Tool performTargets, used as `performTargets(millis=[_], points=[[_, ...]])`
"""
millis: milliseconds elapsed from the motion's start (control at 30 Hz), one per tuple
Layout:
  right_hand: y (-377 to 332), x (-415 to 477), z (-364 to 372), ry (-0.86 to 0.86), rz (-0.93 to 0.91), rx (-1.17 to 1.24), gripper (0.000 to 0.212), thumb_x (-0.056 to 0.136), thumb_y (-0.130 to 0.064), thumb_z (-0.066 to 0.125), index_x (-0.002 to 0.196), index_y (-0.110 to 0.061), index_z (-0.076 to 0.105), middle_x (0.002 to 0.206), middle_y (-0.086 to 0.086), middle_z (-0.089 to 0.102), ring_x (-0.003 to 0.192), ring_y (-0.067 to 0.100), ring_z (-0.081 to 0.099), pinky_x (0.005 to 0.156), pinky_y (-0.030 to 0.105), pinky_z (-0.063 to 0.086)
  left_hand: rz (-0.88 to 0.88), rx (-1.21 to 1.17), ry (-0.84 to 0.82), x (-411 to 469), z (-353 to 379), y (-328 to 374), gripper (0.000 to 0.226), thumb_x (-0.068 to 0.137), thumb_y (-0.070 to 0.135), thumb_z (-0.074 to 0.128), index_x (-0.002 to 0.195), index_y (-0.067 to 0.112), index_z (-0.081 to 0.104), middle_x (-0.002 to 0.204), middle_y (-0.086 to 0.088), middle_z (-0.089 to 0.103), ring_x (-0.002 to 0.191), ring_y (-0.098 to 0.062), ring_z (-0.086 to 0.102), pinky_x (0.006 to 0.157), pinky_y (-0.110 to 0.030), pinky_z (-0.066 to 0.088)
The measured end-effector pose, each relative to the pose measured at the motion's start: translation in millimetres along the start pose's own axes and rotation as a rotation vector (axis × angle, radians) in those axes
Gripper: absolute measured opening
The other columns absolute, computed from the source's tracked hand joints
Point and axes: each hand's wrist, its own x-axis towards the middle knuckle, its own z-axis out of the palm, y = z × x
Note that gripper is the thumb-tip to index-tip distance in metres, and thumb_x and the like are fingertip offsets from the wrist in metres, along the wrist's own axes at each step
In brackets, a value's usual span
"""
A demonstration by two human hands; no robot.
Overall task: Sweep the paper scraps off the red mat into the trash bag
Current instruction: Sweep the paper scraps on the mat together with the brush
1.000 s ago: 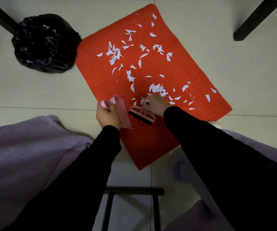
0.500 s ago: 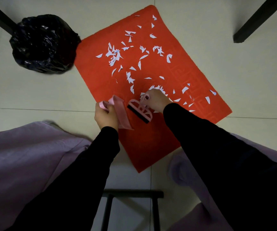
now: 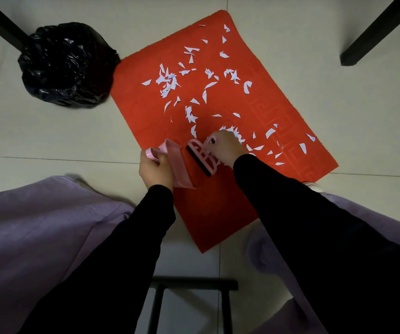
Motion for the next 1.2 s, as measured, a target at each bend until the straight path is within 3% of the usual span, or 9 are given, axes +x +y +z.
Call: performTargets(millis=[100,200,267,367,467,567,867,1000,1200], points=[[2,5,12,-0.004,0.021,0.006,0.024,0.092,-0.021,0.055,0.088,0.0,0.065,0.087,0.013,0.067,0.076,0.026,0.065,0.071,0.038,0.056,0.006,0.017,0.014,3,-3,0,0.011,0.095,0.014,0.042,0.088,0.013,0.05,0.067,0.003,0.051,0.06,-0.011,0.046,0.051,-0.011,0.034],[8,11,6,0.06,0.042,-0.01,0.038,0.093,-0.018,0.052,0.057,-0.009,0.048,0.066,0.01,0.057,0.057,0.022,0.054,0.056,0.031,0.046,0.013,0.017,0.031,7,-4,-1,0.015,0.094,0.013,0.043,0.093,0.006,0.057,0.077,-0.004,0.055,0.071,-0.019,0.048,0.058,-0.015,0.032],[11,12,-1,0.113,0.057,-0.052,0.044,0.094,-0.015,0.048,0.052,-0.011,0.037,0.055,0.004,0.043,0.048,0.016,0.038,0.048,0.024,0.03,0.011,0.017,0.032,7,-3,-2,0.017,0.094,0.013,0.043,0.095,0.003,0.057,0.071,-0.001,0.053,0.068,-0.018,0.047,0.056,-0.015,0.032],[11,10,-10,0.143,0.061,-0.082,0.034,0.093,-0.013,0.048,0.061,-0.004,0.051,0.059,0.006,0.048,0.052,0.017,0.039,0.048,0.025,0.029,0.007,0.021,0.006,5,0,-1,0.013,0.094,0.013,0.044,0.091,0.007,0.054,0.064,0.008,0.047,0.059,-0.008,0.045,0.049,-0.008,0.035],[6,6,-8,0.097,0.037,0.011,0.029,0.092,-0.015,0.051,0.066,-0.003,0.057,0.058,0.003,0.052,0.049,0.013,0.044,0.049,0.022,0.033,-0.001,0.021,0.009,2,3,2,0.021,0.096,0.015,0.042,0.098,0.0,0.057,0.063,0.008,0.047,0.059,-0.012,0.046,0.048,-0.013,0.034],[8,1,-3,0.032,0.023,0.01,0.03,0.091,-0.017,0.054,0.063,-0.007,0.052,0.068,0.009,0.058,0.058,0.018,0.053,0.057,0.027,0.043,-0.005,0.027,0.013,-3,6,6,0.025,0.097,0.017,0.04,0.101,-0.002,0.057,0.063,0.008,0.046,0.059,-0.013,0.046,0.05,-0.015,0.032],[26,1,-29,0.128,0.006,-0.122,0.034,0.09,-0.013,0.048,0.058,0.0,0.052,0.059,0.012,0.05,0.053,0.021,0.043,0.053,0.033,0.035,0.018,0.037,-0.001,-8,11,11,0.025,0.097,0.017,0.04,0.102,-0.002,0.056,0.063,0.008,0.045,0.073,-0.021,0.047,0.056,-0.017,0.03],[28,-1,-24,0.08,0.007,0.0,0.034,0.091,-0.018,0.054,0.083,0.014,0.062,0.073,0.024,0.06,0.061,0.027,0.052,0.059,0.034,0.042,0.019,0.046,0.0,-13,15,13,0.028,0.097,0.02,0.039,0.104,-0.003,0.055,0.064,0.003,0.047,0.072,-0.021,0.047,0.055,-0.017,0.029],[42,-7,-30,0.143,0.047,-0.03,0.027,0.087,-0.009,0.049,0.085,0.014,0.064,0.08,0.023,0.065,0.065,0.028,0.055,0.059,0.034,0.044,0.019,0.042,0.009,-19,17,17,0.027,0.097,0.018,0.04,0.102,-0.004,0.055,0.062,0.006,0.044,0.06,-0.015,0.044,0.055,-0.016,0.029]])
